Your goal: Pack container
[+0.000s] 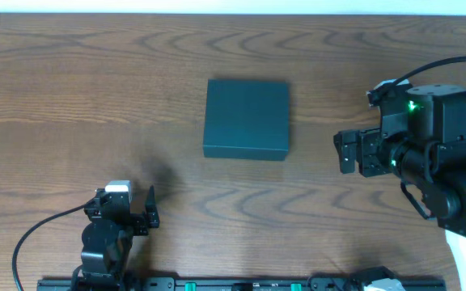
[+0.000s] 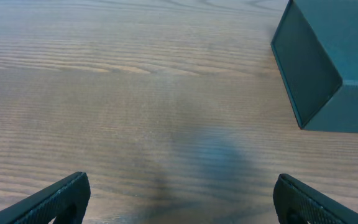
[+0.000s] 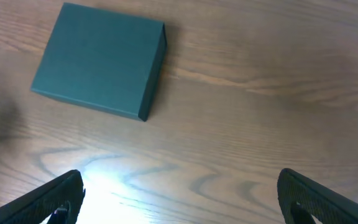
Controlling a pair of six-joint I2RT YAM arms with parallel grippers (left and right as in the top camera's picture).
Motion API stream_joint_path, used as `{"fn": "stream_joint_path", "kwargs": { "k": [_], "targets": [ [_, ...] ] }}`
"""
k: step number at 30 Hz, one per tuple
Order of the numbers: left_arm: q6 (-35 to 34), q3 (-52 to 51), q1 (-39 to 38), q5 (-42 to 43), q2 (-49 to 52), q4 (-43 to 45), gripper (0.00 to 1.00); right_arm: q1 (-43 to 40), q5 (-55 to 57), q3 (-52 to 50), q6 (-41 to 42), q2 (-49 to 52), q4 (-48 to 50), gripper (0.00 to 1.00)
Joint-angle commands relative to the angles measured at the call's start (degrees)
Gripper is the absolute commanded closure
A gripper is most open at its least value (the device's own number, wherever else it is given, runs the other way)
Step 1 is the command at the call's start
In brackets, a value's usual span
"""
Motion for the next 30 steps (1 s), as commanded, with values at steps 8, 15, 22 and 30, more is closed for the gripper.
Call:
{"fn": "stream_joint_path", "kwargs": {
  "k": [8, 15, 22, 30],
  "targets": [
    [1.05, -0.9, 0.09, -0.17, -0.42, 0.15, 0.05, 0.31, 1.97, -19.21, -0.5, -19.37, 12.07, 0.01],
    [1.05, -0.87, 0.09, -0.17, -0.42, 0.15, 0.05, 0.28, 1.95, -40.33, -0.5, -36.06, 19.63, 0.01],
    [1.05, -0.87, 0.09, -0.17, -0.42, 0.15, 0.05, -0.28, 1.29, -59.82, -0.46, -51.21, 24.59, 0.01],
    [1.05, -0.87, 0.09, -0.17, -0.42, 0.15, 0.05, -0.28, 1.31, -73.11, -0.46, -61.92, 26.21, 0.01]
  ]
}}
